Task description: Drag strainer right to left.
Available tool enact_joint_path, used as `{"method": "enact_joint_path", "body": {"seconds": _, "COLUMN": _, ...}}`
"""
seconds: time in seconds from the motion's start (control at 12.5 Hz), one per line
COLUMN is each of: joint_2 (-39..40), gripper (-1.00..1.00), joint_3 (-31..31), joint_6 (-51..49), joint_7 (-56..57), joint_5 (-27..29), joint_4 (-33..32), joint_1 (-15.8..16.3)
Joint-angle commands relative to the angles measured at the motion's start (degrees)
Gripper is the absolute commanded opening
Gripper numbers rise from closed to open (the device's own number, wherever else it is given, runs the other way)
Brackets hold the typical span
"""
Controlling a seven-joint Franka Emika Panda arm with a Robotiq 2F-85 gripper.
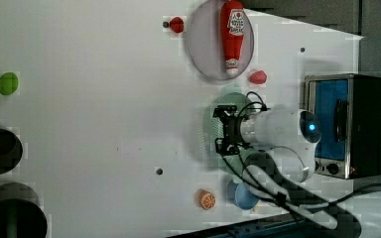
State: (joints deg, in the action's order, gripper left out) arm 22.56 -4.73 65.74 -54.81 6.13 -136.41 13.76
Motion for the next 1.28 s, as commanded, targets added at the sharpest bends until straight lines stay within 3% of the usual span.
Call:
{"method": "enact_joint_path", "body": {"seconds": 0.08, "joint_2": 1.41, "gripper": 1.0, "joint_3": -0.66, "joint_6": -0.72, "joint_7": -7.8, "joint_5": 1.52, "joint_4": 3.43, "joint_1": 6.24}}
{"method": "enact_joint_path", "body": {"seconds": 1.28, "joint_2": 11.67, "gripper": 1.0, "joint_3": -0.71, "joint_6": -6.2, "joint_7": -15.66, "joint_5": 7.11, "joint_4": 21.91, "joint_1": 16.82}}
